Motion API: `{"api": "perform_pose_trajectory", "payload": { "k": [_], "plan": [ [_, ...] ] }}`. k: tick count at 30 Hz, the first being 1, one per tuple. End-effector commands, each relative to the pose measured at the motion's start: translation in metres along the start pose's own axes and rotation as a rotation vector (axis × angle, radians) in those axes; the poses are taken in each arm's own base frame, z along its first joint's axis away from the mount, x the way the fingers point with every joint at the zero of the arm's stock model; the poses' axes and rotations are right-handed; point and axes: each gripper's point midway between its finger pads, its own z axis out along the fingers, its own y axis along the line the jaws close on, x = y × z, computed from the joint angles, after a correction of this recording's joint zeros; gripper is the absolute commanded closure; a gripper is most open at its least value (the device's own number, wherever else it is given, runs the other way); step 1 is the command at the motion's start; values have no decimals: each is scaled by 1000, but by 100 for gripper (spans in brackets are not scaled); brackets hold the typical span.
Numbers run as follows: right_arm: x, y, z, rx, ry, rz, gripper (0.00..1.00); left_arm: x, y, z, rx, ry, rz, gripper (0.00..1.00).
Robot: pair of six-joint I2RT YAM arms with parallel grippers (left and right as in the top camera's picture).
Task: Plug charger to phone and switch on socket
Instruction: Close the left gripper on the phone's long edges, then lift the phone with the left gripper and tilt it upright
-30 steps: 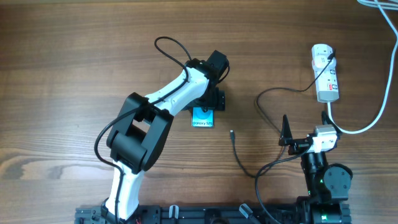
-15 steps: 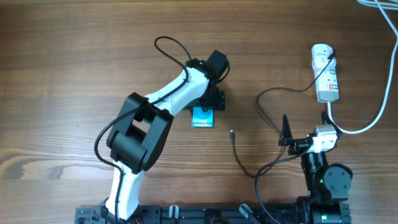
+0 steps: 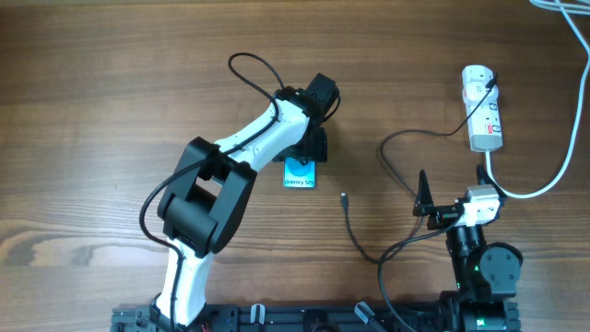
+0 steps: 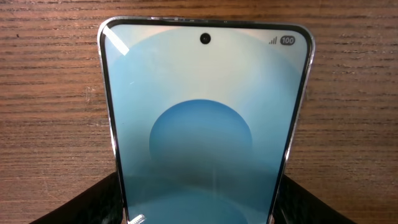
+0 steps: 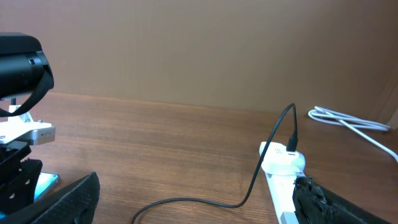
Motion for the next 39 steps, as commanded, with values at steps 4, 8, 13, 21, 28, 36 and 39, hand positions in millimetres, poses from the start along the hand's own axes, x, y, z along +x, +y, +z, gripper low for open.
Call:
{"api": "perform_pose_trajectory", "payload": {
  "k": [4,8,13,21,28,36,39],
  "plan": [
    [-1,-2,0,12,-7,-6,0,18,4,13,-2,90,-10,30],
    [-1,-2,0,12,-7,-6,0,16,-7,-14,52,101,-10,30],
    [-1,-2,0,12,-7,-6,0,15,-18,-53,134,83,-9,31],
    [-1,-2,0,12,-7,-6,0,41,-61,-151,551,154,5,31],
    [-1,-2,0,12,-7,-6,0,39,-60,-253,1090,302,-54,32],
    [-1,-2,0,12,-7,-6,0,7,-15,-314,1432,438,-231,31],
    [-1,-2,0,12,-7,-6,0,1,-2,-322,1474,485,-295,32]
  ]
}}
